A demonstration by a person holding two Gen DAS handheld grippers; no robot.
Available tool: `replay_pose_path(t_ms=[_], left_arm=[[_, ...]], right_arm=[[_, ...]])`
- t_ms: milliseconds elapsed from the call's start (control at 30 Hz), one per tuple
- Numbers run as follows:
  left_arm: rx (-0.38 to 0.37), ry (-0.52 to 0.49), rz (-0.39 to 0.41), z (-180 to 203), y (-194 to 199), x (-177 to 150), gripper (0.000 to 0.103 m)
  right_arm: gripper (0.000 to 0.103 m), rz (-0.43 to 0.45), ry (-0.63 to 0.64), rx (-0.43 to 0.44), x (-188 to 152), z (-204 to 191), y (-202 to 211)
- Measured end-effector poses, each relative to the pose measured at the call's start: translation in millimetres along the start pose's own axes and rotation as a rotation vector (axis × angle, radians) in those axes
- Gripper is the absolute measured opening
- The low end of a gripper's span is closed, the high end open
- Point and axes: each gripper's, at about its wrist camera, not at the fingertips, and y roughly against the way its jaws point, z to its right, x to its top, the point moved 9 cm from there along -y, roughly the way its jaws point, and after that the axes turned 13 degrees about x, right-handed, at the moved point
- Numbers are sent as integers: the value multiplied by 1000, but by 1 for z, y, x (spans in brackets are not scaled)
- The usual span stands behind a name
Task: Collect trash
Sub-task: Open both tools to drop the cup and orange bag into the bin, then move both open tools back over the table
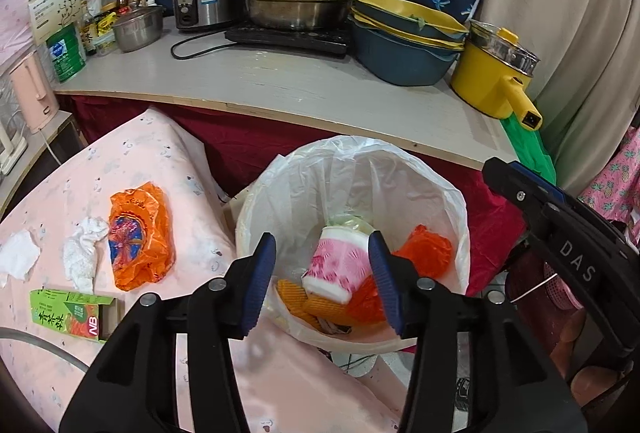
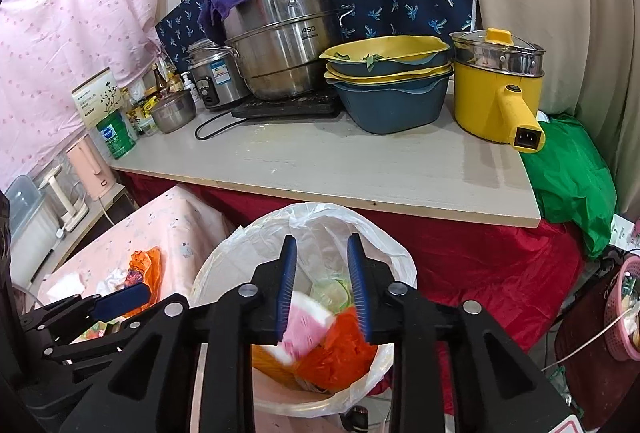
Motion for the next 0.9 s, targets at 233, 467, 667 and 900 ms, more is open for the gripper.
replay_pose_path(t_ms=[233,467,667,900], left_arm=[[34,45,3,-25,5,-2,47],[89,98,19,-62,14,-7,55],[142,165,11,-102,17,-17,57],[210,258,-12,-155,17,-36,58]], right_arm=[[37,-1,26,11,0,-17,0],[45,-13,65,43,-3,-47,-4],[50,-34,106,77,-12,-81,-12],[51,-74,144,117,-25,-116,-26]])
